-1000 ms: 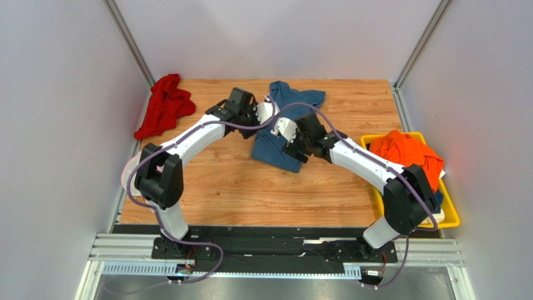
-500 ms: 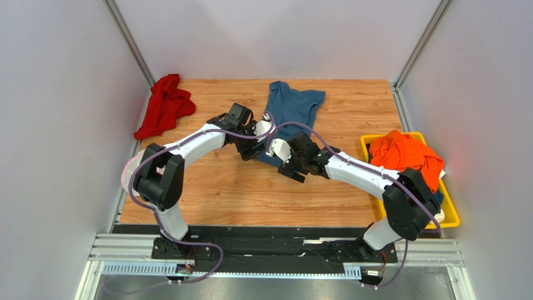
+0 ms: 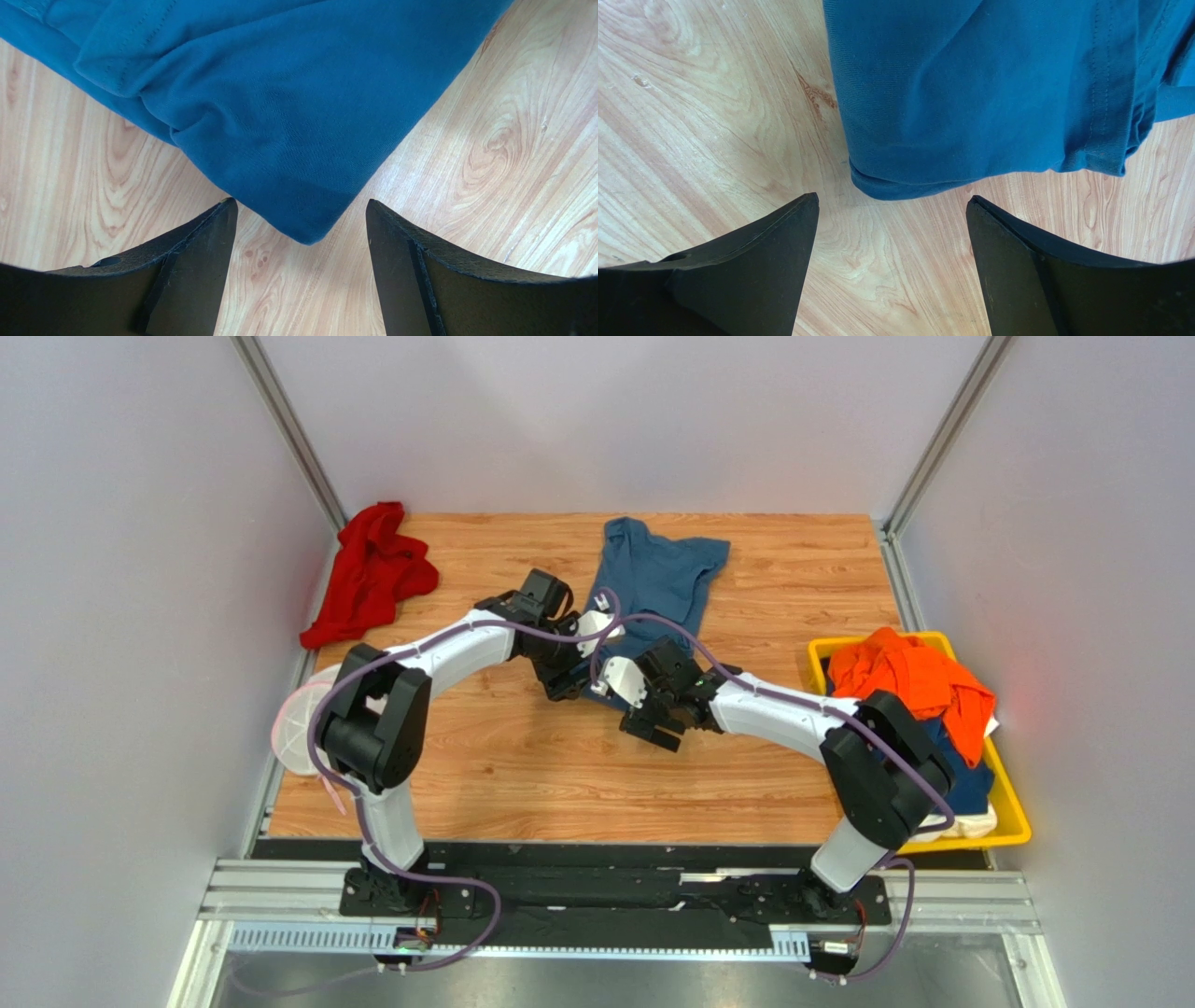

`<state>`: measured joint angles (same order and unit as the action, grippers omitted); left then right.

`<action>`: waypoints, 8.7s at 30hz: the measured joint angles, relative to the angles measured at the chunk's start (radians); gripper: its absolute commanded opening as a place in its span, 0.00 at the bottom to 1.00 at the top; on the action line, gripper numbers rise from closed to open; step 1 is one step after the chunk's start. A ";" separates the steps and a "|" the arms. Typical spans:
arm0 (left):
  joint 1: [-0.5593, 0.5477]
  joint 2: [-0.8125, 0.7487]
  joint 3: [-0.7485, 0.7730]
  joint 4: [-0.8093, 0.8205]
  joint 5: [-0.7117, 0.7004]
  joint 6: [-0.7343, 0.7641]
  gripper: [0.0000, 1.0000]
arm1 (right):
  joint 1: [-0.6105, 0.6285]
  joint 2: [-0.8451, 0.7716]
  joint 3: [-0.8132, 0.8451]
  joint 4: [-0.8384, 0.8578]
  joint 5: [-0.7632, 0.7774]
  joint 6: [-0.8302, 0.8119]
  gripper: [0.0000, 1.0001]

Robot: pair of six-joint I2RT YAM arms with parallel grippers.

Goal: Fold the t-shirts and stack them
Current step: Grab one side of the 2/3 rectangular tshirt with both arms, then fold the long partially folded tshirt into a neat square, then smooth out wrinkles on the folded tshirt

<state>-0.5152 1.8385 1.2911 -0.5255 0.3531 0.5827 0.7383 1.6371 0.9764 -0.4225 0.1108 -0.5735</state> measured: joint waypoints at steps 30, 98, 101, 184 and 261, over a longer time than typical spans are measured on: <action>0.000 0.169 0.167 -0.158 -0.029 0.052 0.28 | -0.018 0.136 0.082 0.027 -0.034 -0.047 0.15; -0.019 0.251 0.710 -0.394 -0.024 0.082 0.00 | -0.180 -0.078 0.311 -0.232 -0.021 -0.128 0.00; -0.011 0.320 0.802 -0.404 -0.034 0.102 0.00 | -0.213 -0.027 0.346 -0.232 -0.045 -0.145 0.00; -0.036 0.697 1.054 0.260 -0.461 0.140 0.95 | -0.477 0.291 0.726 -0.191 -0.116 -0.035 0.65; 0.070 0.230 0.474 0.158 -0.212 0.020 0.95 | -0.517 0.602 0.905 -0.126 -0.055 -0.044 0.59</action>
<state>-0.4450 2.0686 1.7653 -0.3679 0.1410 0.6025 0.2211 2.2387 1.8816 -0.5488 0.0563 -0.6178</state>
